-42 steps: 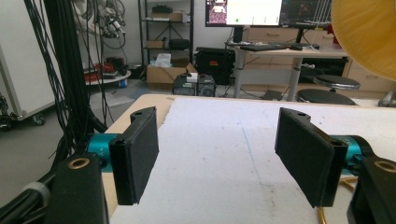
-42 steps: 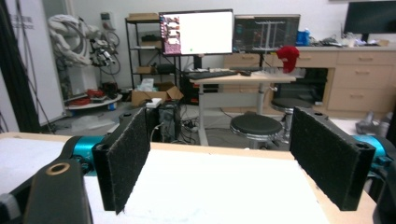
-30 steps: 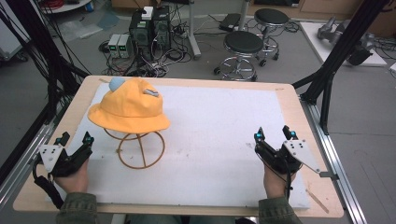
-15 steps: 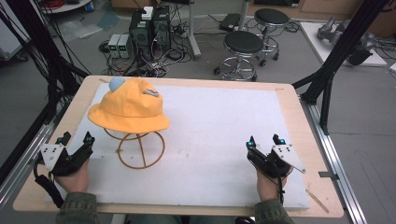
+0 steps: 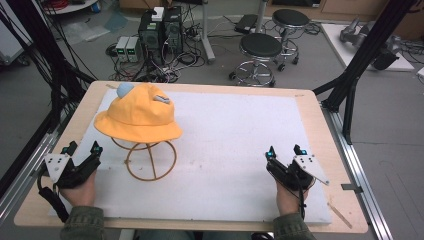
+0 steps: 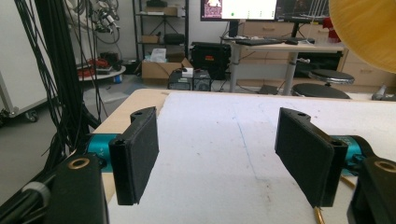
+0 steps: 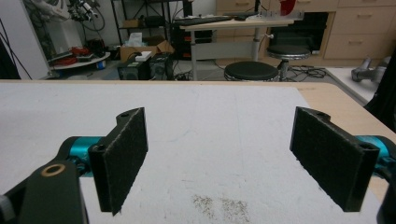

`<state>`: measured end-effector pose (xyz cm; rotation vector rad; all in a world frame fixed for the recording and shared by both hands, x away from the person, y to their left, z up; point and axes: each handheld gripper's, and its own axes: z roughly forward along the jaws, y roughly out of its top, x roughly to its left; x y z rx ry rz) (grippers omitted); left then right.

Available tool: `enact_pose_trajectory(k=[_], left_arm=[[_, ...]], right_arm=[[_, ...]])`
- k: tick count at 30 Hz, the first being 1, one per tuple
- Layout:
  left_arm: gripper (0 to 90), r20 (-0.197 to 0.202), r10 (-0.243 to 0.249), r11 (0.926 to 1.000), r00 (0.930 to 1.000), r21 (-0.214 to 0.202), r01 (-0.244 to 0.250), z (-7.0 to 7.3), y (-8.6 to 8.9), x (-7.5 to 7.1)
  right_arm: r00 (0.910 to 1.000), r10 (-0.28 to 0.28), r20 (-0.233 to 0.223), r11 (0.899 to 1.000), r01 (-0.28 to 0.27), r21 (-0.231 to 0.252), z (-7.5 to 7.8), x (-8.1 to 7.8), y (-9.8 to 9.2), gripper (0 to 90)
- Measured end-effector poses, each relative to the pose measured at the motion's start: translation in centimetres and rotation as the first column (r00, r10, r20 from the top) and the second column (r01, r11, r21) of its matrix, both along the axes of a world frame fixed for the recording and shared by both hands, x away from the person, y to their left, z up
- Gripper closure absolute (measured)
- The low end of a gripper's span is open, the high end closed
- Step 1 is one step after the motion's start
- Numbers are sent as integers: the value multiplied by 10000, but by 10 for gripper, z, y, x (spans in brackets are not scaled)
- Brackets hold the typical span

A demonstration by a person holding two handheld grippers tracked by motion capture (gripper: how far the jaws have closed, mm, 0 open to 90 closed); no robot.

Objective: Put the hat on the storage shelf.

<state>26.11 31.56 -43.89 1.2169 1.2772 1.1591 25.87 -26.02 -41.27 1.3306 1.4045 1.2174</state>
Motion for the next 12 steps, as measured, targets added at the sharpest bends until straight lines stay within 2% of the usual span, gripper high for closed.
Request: enact_pose_trajectory(k=[10,12], left_arm=[[304,-16,49,10000,10000,-30,-49,0,1,0],[304,-11,51,10000,10000,-39,-51,0,1,0]], right_arm=[[9997,184,-159,9998,-185,-62,-3,1,2,181],[9997,199,-130,9994,-203,-281,-4,2,3,181]])
